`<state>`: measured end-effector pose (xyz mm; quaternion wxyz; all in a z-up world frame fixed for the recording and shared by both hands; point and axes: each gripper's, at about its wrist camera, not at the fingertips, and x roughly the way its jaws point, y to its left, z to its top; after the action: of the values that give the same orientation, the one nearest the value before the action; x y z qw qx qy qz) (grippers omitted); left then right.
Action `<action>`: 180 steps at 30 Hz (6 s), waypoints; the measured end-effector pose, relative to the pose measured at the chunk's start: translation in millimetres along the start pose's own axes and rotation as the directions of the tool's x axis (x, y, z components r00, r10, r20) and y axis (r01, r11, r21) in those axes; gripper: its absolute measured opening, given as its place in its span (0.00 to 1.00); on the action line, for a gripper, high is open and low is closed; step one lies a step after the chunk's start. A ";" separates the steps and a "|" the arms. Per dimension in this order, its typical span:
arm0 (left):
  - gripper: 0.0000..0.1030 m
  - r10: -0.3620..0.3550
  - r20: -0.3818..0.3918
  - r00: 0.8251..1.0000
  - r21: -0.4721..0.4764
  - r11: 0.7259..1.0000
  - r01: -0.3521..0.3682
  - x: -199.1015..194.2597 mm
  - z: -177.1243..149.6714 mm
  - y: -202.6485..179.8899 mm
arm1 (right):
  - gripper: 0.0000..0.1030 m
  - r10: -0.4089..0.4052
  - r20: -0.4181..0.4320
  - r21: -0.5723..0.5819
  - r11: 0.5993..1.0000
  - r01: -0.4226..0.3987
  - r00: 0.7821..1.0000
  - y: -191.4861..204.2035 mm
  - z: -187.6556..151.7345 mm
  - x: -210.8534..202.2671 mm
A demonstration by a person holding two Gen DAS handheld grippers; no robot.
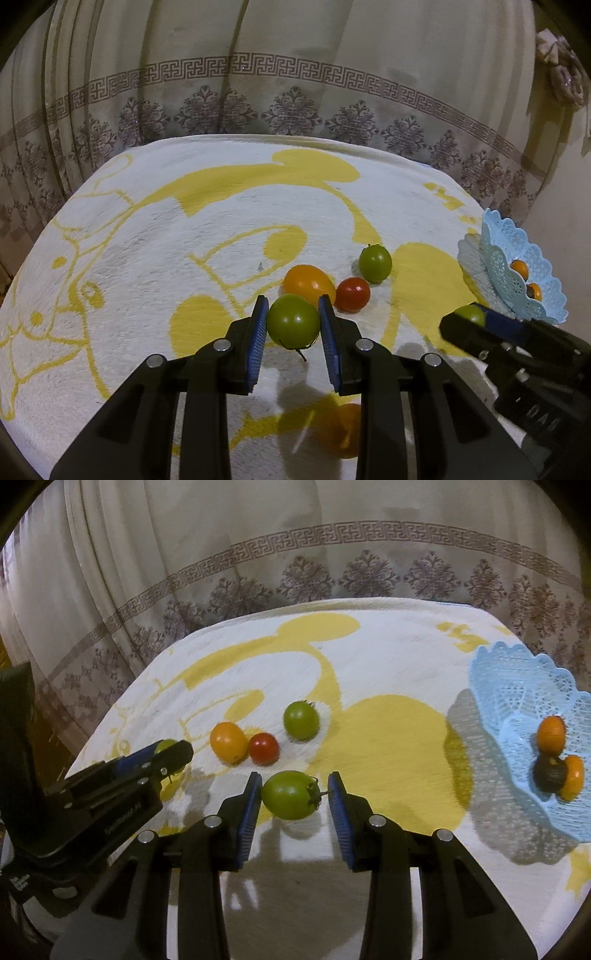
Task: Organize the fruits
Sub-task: 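Grasp another green tomato with the right tool while the left tool holds its tomato, then carry both green tomatoes over the blue basket and open both tools, then move the left tool back to the towel and grasp the yellow-orange tomato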
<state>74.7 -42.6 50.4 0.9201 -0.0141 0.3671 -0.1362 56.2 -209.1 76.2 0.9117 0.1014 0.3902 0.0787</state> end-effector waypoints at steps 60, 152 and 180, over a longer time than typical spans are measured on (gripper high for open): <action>0.27 -0.143 0.009 0.990 0.231 0.963 0.137 -15.2 18.1 -137.6 | 0.59 -0.221 0.166 0.388 0.911 0.142 0.961 -180.3 -1.2 -99.3; 0.83 -0.033 0.060 0.998 0.135 0.990 0.025 -2.1 27.3 -77.1 | 0.75 -0.229 0.188 0.372 0.917 0.147 0.955 -162.8 -5.8 -98.5; 0.67 0.021 -0.079 0.997 0.058 0.998 -0.016 39.8 16.1 -16.2 | 0.75 -0.166 0.167 0.212 0.969 0.129 0.972 -115.1 -13.0 -77.0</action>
<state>109.4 -69.7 37.4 0.9060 0.0211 0.3994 -0.1384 1.5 -336.0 92.6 0.9324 0.1696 0.3169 -0.0390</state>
